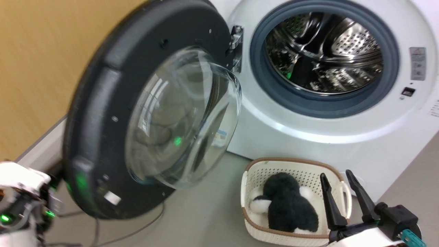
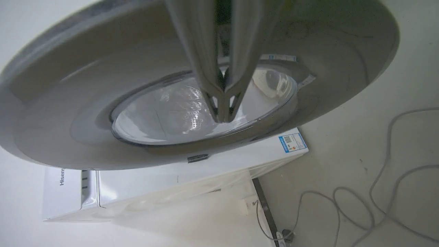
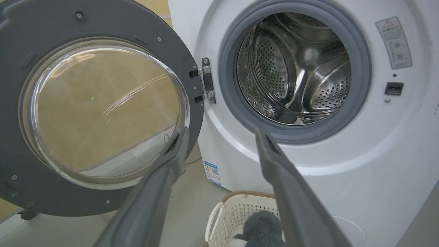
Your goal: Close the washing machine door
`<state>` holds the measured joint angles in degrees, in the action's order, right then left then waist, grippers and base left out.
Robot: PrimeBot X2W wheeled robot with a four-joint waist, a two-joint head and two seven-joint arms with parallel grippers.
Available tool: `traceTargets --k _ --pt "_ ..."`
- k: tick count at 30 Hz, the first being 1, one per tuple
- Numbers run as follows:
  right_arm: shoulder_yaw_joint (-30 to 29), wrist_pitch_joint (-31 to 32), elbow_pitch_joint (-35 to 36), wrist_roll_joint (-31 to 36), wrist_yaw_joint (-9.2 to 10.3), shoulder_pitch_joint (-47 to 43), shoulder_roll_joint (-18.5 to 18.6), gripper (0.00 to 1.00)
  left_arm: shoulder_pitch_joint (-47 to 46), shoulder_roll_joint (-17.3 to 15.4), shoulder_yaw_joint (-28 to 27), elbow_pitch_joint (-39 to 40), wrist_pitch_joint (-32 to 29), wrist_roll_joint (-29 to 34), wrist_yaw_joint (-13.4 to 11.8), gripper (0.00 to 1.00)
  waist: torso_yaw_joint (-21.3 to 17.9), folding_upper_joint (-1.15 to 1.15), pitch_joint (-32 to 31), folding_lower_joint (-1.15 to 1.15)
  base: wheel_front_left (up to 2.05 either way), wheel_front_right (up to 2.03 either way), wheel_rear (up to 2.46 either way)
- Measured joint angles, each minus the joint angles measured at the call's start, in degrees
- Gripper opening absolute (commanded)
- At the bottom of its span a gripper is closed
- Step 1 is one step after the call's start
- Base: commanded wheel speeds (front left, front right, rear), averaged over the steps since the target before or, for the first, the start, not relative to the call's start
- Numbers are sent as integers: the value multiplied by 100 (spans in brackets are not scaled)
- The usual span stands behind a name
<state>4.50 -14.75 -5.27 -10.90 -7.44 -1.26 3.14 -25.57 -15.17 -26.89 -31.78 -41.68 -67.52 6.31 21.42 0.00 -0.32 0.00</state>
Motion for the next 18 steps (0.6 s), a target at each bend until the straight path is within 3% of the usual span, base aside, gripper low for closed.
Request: traceTargets --k 10,18 --pt "-363 0 5 -175 0 -112 -7 100 1414 1045 524 1906 -856 -336 -397 0 -425 0 -260 0 0 0 0" --pt "-436 0 1 -135 0 -121 -10 100 2174 1166 1336 2961 -935 -765 -795 0 -980 0 -297 0 0 0 0"
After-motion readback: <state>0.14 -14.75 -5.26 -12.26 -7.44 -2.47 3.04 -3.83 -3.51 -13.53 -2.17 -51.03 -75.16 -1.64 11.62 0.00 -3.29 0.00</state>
